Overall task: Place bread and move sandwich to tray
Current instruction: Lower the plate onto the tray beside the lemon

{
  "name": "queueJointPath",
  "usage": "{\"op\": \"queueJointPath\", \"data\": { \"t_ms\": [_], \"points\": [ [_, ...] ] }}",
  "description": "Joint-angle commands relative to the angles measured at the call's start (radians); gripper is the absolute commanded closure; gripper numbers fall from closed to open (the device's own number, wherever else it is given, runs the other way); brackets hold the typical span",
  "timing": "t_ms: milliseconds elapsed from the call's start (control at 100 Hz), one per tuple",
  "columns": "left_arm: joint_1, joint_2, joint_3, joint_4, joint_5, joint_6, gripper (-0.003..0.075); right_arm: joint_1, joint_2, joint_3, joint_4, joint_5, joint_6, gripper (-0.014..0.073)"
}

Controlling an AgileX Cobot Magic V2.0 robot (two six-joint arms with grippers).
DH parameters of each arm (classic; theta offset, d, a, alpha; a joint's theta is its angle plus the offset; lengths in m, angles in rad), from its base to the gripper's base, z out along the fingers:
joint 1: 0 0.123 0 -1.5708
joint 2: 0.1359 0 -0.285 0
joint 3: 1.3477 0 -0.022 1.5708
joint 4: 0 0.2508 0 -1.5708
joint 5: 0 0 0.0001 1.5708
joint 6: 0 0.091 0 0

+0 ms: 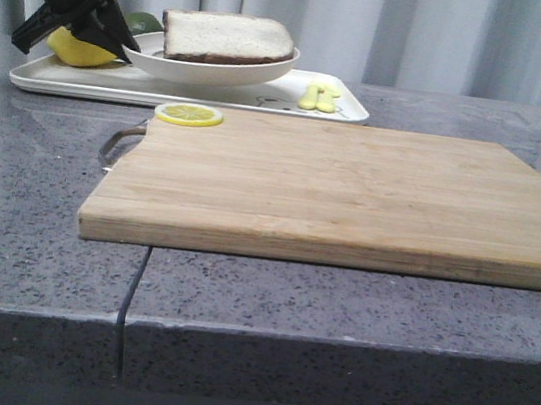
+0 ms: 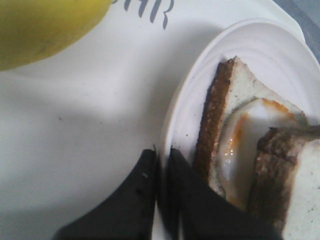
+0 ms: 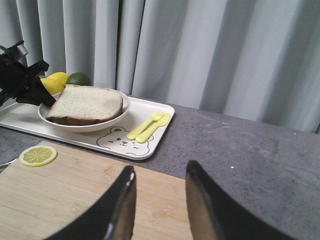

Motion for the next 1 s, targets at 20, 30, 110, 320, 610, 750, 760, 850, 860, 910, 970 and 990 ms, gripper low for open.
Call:
{"op": "queueJointPath", "data": {
  "t_ms": [20,30,110,320,610,750,760,850,860,910,970,990],
  "points": [
    [-0.008,-0.069,-0.042,-0.064,-0.071,-0.019,0.0740,-0.007,-0.001,-0.025,0.005,-0.073,-0.008,0.0327],
    [-0.008,-0.069,-0.042,-0.064,-0.073,-0.019,0.0740,-0.007,-0.001,-0.025,0.005,-0.073,-0.008,0.0327],
    [-0.013,-0.069,-0.042,-0.048,-0.087,-0.029,0.0740,-0.007,-0.001,-0.025,0.005,-0.072,-0.008,0.0327],
    [-0.020,-0.069,-0.042,-0.023,-0.103,-0.053,0.0740,-0.007,-0.001,-0.025,0.005,-0.072,-0.008,0.0327],
    [-0.033,-0.067,-0.042,0.022,-0.095,-0.064,0.0740,-0.007,-0.001,-0.025,0.005,-0.072,-0.008,0.0327],
    [-0.033,-0.067,-0.042,0.022,-0.095,-0.071,0.0740,-0.007,-0.001,-0.025,0.005,-0.070,-0.008,0.0327],
    [-0.033,-0.067,-0.042,0.022,-0.094,-0.071,0.0740,-0.007,-0.001,-0.025,0.005,-0.070,-0.008,0.0327],
    [-0.033,-0.067,-0.042,0.022,-0.094,-0.076,0.0740,-0.007,-0.001,-0.025,0.005,-0.066,-0.008,0.0327],
    [-0.033,-0.067,-0.042,0.022,-0.094,-0.078,0.0740,-0.007,-0.001,-0.025,0.005,-0.064,-0.008,0.0327],
    [-0.033,-0.067,-0.042,0.028,-0.094,-0.094,0.0740,-0.007,-0.001,-0.025,0.005,-0.062,-0.008,0.0327],
    [-0.033,-0.062,-0.042,0.037,-0.093,-0.110,0.0740,-0.007,-0.001,-0.025,0.005,-0.060,-0.008,0.0327],
    [-0.033,-0.060,-0.042,0.040,-0.090,-0.113,0.0740,-0.007,-0.001,-0.025,0.005,-0.060,-0.008,0.0327]
  ]
}}
